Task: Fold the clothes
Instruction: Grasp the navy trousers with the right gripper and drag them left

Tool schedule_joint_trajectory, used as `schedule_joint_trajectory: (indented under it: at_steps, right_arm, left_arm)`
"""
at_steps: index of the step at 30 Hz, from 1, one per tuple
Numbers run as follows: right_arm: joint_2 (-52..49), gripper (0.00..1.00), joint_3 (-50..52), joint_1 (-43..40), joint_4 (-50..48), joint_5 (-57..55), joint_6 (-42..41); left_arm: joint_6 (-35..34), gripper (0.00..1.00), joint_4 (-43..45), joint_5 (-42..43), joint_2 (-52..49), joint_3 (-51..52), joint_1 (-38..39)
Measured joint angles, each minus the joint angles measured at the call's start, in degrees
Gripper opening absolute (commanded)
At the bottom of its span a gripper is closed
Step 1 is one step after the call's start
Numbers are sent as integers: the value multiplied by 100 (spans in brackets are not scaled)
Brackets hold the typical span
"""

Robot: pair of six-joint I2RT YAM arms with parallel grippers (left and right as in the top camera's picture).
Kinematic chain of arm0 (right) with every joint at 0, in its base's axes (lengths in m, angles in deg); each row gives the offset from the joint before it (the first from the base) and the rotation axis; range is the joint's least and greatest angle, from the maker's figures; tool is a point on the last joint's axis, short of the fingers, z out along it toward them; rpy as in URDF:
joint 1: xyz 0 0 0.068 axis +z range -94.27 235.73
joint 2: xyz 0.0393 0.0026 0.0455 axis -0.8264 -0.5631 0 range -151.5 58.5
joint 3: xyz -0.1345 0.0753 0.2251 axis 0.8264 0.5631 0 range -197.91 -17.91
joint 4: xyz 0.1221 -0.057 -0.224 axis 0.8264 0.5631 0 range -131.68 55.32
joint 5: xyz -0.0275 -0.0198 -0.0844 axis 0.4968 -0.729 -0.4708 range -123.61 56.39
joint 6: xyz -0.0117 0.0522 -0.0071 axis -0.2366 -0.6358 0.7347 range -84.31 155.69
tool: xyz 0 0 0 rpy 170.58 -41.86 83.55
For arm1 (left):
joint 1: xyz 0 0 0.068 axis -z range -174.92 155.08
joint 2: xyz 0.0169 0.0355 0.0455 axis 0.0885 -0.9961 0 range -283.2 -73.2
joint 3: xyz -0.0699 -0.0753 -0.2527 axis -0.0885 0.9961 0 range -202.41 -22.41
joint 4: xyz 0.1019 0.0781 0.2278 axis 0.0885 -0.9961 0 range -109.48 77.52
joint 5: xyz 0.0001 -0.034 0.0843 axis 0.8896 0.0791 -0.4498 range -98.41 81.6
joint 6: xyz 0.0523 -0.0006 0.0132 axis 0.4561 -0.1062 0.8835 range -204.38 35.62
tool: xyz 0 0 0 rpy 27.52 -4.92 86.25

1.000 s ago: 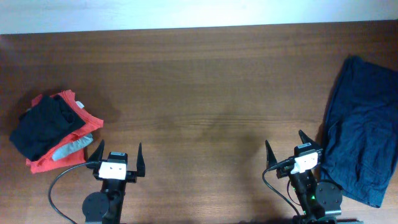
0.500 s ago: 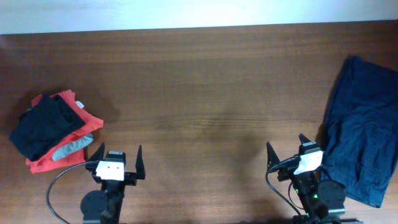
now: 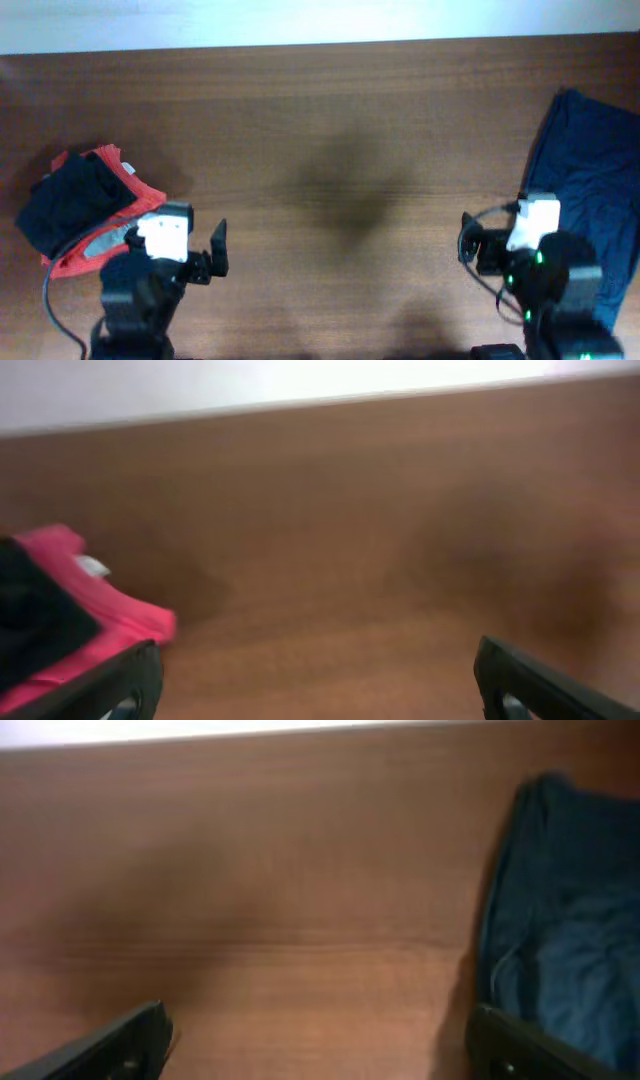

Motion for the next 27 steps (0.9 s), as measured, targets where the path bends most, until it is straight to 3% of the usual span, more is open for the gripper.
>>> schedule_joint_trajectory:
  at_steps: [5,8,16,24,25,27]
  right_arm:
    - [-1561,99,-824,0,595,-59,-13]
    - [-2323,99,-896,-98,822,-623,-555]
    - [-4264,99,-925,-1375,844,-1099,-1495]
    - [-5895,100,-927,-2118,490,-1099,-1633]
    - [-6002,97,-927,-2146,459,-1097,-1635]
    - [-6227,74,-927,-2236,332,-1099,-1644]
  left_arm:
    - [-2,99,-372,658,-1143,-525,0]
    - [-2,99,-424,872,-1554,-546,0]
    - [-2,99,-426,990,-1718,-549,0]
    - [-2,99,-428,1003,-1720,-551,0]
    - [-2,99,-428,1003,-1720,-551,0]
    - [-2,99,-428,1003,-1720,-551,0]
